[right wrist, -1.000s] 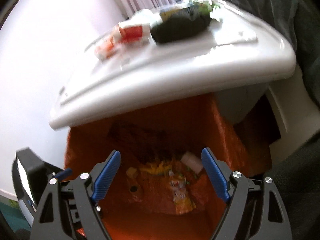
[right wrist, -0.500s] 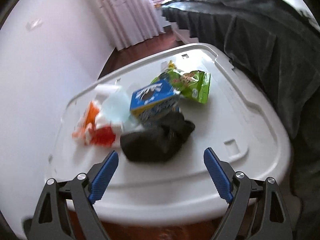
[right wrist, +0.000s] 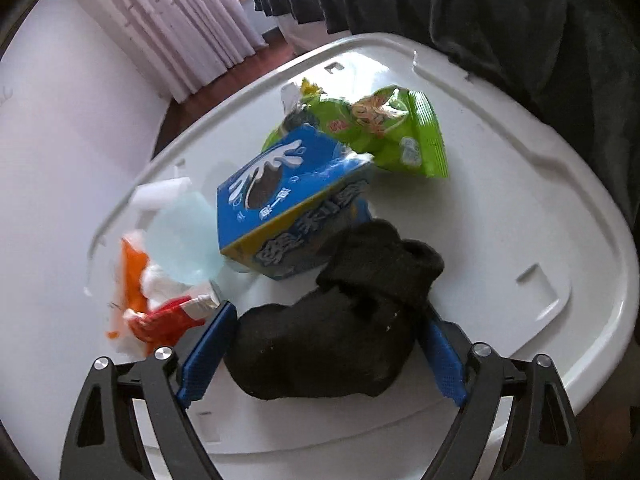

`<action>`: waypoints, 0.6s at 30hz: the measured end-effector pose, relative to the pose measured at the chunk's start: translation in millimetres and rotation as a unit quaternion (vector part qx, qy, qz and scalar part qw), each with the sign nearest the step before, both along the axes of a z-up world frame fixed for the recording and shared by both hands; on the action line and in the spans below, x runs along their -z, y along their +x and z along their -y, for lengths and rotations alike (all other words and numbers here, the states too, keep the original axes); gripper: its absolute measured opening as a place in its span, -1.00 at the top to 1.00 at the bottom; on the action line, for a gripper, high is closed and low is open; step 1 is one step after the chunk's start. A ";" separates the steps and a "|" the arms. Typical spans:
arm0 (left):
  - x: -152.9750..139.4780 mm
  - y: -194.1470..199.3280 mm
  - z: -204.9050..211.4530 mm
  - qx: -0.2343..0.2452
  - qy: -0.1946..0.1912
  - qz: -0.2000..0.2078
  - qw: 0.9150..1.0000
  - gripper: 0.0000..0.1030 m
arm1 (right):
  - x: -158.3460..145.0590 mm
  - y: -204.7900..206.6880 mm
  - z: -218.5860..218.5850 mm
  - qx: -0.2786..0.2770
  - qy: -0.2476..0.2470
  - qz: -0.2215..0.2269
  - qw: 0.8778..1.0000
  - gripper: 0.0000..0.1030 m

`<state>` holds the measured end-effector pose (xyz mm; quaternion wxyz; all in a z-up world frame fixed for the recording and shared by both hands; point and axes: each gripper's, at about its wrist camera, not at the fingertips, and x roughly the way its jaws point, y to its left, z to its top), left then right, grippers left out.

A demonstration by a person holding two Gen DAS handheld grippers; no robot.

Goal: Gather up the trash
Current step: 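Reach the right tool to the lid and grasp the black sock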

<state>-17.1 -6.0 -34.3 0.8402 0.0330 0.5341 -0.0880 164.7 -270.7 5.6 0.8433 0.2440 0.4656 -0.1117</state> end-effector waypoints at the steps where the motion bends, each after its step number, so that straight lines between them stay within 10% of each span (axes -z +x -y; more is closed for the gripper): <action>1: -0.1 -0.2 -0.2 0.001 0.000 0.001 1.000 -0.73 | 0.8 -0.1 -5.8 -0.007 -0.016 0.001 1.000 -0.40; 7: -3.8 -2.3 -0.3 0.003 -0.005 0.008 1.000 -0.73 | 0.8 -16.6 -6.1 -0.035 -0.026 0.006 0.999 0.03; 18: -8.0 -3.9 8.8 0.029 -0.022 0.009 0.999 -0.73 | -8.6 -74.5 33.6 -0.084 -0.015 -0.009 0.996 0.07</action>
